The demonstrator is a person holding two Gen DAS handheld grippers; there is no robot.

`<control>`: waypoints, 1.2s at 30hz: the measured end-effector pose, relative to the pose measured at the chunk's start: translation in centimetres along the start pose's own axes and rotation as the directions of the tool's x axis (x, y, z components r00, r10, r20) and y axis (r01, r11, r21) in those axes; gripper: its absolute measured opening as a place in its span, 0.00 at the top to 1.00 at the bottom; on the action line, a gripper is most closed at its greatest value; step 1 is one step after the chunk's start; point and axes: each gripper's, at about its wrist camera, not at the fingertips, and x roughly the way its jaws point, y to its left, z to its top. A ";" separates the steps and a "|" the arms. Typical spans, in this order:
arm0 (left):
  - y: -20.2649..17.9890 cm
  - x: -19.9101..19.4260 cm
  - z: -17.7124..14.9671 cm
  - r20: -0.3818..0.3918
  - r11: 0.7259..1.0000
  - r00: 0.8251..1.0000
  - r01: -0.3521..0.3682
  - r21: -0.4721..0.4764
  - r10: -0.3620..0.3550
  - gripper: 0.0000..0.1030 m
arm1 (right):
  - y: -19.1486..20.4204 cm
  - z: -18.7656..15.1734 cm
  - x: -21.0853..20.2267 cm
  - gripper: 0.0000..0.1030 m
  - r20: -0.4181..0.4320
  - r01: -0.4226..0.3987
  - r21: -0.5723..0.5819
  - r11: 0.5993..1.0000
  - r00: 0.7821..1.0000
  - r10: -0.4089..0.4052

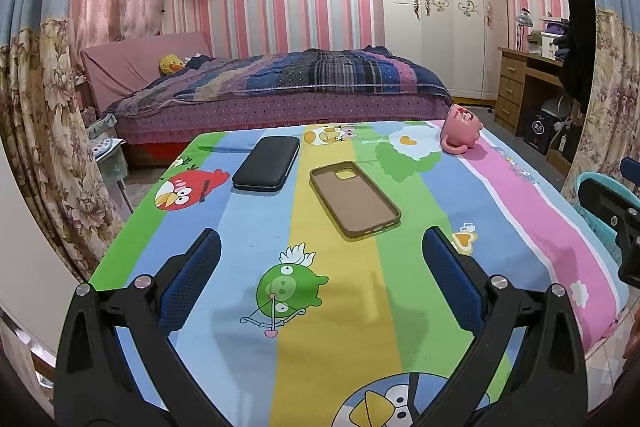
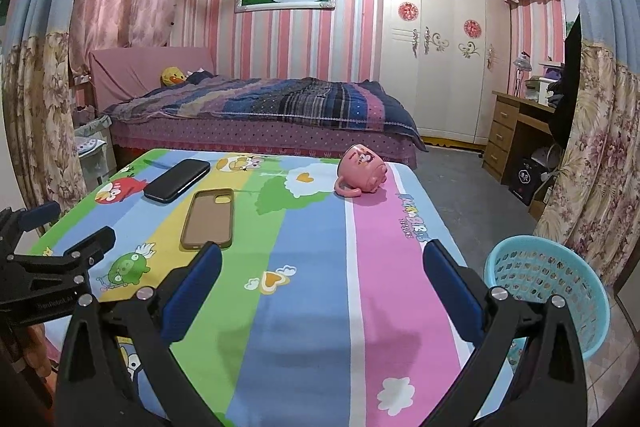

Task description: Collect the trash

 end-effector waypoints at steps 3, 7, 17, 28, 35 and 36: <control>0.0 0.0 0.0 -0.002 1.000 1.000 0.001 -0.001 -0.001 0.05 | 0.0 0.0 0.0 0.05 -0.003 0.003 -0.004 1.000 1.000 -0.003; 0.0 0.0 0.0 -0.002 1.000 1.000 -0.002 -0.004 0.002 0.05 | -0.2 0.0 0.0 0.05 0.001 0.005 0.000 1.000 1.000 -0.005; 0.0 0.1 0.0 -0.003 1.000 1.000 -0.004 -0.003 0.004 0.05 | -0.5 0.1 0.1 0.05 -0.001 0.007 0.003 1.000 1.000 -0.007; -0.2 0.3 -0.1 -0.004 1.000 1.000 -0.005 -0.005 0.005 0.05 | -0.7 0.1 0.2 0.05 -0.002 0.011 0.006 1.000 1.000 -0.011; -0.3 0.3 -0.2 0.001 1.000 1.000 -0.007 0.003 0.007 0.05 | -0.9 0.1 0.3 0.05 -0.002 0.015 0.008 1.000 1.000 -0.015; -0.3 0.4 -0.2 0.001 1.000 1.000 -0.008 0.004 0.008 0.05 | -0.9 0.1 0.3 0.05 -0.002 0.015 0.008 1.000 1.000 -0.015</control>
